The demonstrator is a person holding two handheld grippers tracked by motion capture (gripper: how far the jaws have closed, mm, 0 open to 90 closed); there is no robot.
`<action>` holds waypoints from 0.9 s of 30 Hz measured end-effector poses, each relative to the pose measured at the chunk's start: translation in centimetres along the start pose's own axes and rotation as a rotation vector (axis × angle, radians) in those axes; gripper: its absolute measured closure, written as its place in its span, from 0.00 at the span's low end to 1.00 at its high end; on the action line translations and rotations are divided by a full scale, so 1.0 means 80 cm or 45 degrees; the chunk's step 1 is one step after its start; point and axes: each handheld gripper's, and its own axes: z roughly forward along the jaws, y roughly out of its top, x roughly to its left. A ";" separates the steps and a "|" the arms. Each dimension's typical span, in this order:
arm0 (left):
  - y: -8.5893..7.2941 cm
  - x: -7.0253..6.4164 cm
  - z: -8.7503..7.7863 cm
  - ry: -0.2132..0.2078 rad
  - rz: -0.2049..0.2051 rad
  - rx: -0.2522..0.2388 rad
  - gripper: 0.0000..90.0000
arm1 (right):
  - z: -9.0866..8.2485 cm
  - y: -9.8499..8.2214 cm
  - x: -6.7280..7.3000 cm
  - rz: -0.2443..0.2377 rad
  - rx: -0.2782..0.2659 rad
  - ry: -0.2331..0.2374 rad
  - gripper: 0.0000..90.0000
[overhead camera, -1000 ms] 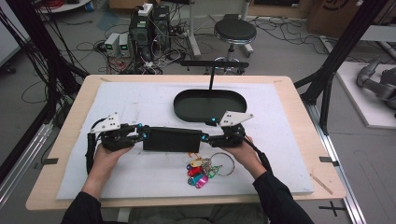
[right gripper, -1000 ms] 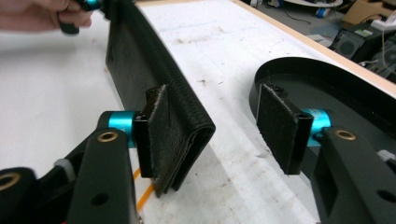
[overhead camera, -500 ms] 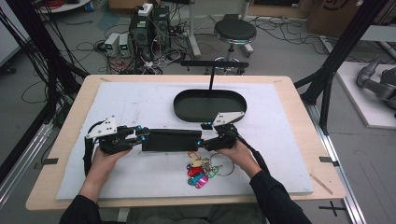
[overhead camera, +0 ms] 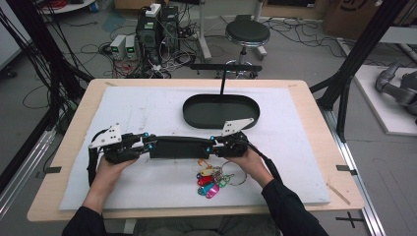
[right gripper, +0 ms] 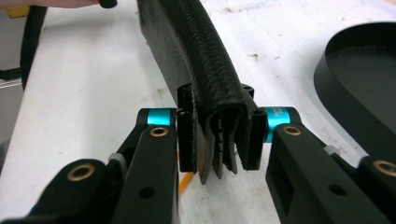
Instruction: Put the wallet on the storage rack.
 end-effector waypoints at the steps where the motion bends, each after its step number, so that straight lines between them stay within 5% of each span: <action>1: 0.000 0.000 0.000 0.003 -0.009 0.001 0.81 | 0.000 0.000 0.000 0.000 0.000 0.000 0.83; 9: -0.002 0.001 0.004 0.077 -0.044 0.039 0.69 | -0.010 0.004 0.006 -0.031 -0.025 -0.016 0.85; 10: -0.003 0.001 0.004 0.093 -0.062 0.047 0.60 | -0.012 0.005 0.007 -0.041 -0.046 -0.023 0.85; 15: -0.004 0.006 0.001 0.160 -0.140 0.039 0.44 | -0.020 0.006 0.004 -0.039 -0.070 -0.044 0.85; 18: -0.006 0.010 -0.004 0.198 -0.196 0.033 0.39 | -0.032 0.005 -0.001 -0.026 -0.094 -0.073 0.85; 27: -0.009 0.010 -0.003 0.227 -0.239 0.031 0.30 | -0.058 0.005 -0.012 -0.005 -0.135 -0.156 0.85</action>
